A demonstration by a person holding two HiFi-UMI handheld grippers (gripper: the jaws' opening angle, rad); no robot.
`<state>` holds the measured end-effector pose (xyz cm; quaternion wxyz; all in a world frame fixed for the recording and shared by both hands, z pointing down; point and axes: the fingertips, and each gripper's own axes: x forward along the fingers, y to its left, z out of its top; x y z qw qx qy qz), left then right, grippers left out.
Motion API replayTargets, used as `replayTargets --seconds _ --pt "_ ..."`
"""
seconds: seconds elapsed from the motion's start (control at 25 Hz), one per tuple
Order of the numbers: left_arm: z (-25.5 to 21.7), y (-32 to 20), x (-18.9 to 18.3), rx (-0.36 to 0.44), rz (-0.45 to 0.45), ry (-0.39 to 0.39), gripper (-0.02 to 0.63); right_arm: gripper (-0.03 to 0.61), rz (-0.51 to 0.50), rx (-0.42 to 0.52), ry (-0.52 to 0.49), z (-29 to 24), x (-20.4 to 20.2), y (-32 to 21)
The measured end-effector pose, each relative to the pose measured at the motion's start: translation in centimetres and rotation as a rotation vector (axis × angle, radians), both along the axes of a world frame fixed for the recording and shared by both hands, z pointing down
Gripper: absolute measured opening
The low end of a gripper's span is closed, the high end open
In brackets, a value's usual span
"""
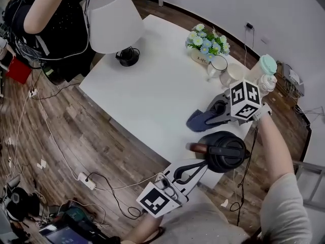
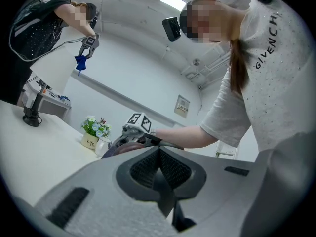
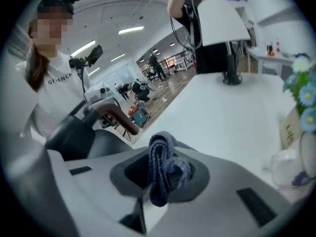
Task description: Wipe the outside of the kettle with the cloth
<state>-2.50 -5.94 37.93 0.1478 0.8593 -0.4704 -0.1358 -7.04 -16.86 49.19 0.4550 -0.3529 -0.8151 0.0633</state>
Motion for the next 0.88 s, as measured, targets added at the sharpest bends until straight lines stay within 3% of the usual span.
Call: replayTargets --seconds 0.12,0.32,0.44,0.6,0.8,0.88 --pt "0.2 0.5 -0.7 -0.009 -0.017 0.001 0.006 0.063 -0.011 0.007 -0.165 -6.9 0.2 0.8" --pt "0.9 0.6 -2.6 -0.019 -0.041 -0.021 0.006 0.063 -0.213 -0.069 -0.300 -17.4 1.7 5.8" --pt "1.3 0.6 -3.2 -0.015 -0.052 -0.028 0.006 0.063 -0.282 -0.053 -0.248 -18.8 1.8 7.9" --pt "2.1 1.0 -4.1 -0.017 -0.085 -0.038 0.006 0.063 -0.389 -0.051 -0.154 -16.3 -0.1 10.4" --pt "2.6 1.6 -3.7 0.014 -0.072 -0.227 0.006 0.063 -0.510 -0.112 -0.036 -12.6 -2.9 11.9" --pt "2.5 1.7 -3.0 0.034 -0.053 -0.266 0.006 0.063 -0.541 -0.147 0.036 -11.3 -3.8 12.3"
